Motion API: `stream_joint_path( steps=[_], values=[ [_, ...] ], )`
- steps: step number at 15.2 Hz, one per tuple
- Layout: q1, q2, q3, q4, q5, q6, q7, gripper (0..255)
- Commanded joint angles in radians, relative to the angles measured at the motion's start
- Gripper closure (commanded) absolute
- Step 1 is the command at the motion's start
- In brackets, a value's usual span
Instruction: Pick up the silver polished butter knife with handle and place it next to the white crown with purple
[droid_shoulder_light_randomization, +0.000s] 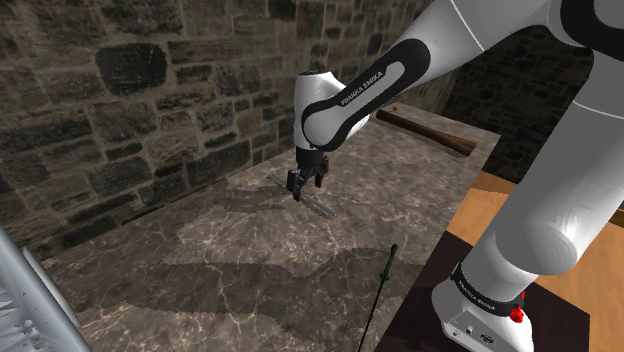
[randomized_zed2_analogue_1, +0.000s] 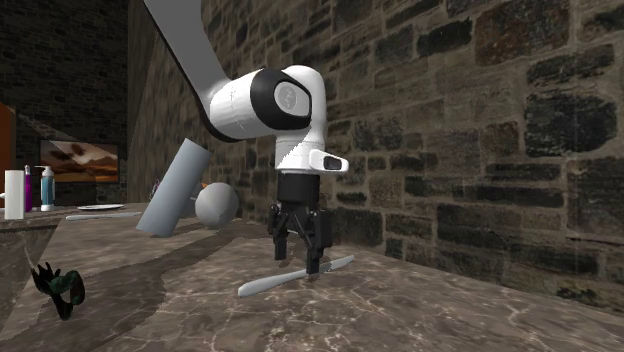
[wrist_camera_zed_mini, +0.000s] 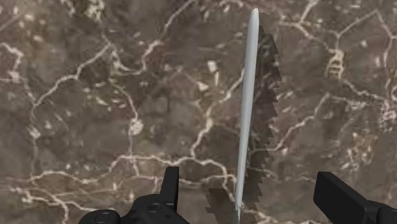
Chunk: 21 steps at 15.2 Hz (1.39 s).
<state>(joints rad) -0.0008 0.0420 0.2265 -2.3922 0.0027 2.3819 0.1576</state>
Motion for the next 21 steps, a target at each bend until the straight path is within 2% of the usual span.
stream_joint_path(
  steps=[1,5,6,15,21],
  values=[
    [0.000,0.002,0.000,-0.001,-0.001,0.003,0.000,0],
    [0.000,0.001,0.000,-0.001,0.000,0.003,0.000,0],
    [0.000,0.001,0.000,-0.001,0.000,0.003,0.000,255],
    [0.000,0.001,0.000,-0.001,0.000,0.003,0.000,255],
    [-0.001,-0.059,0.000,0.023,0.018,-0.080,-0.012,255]
  ],
)
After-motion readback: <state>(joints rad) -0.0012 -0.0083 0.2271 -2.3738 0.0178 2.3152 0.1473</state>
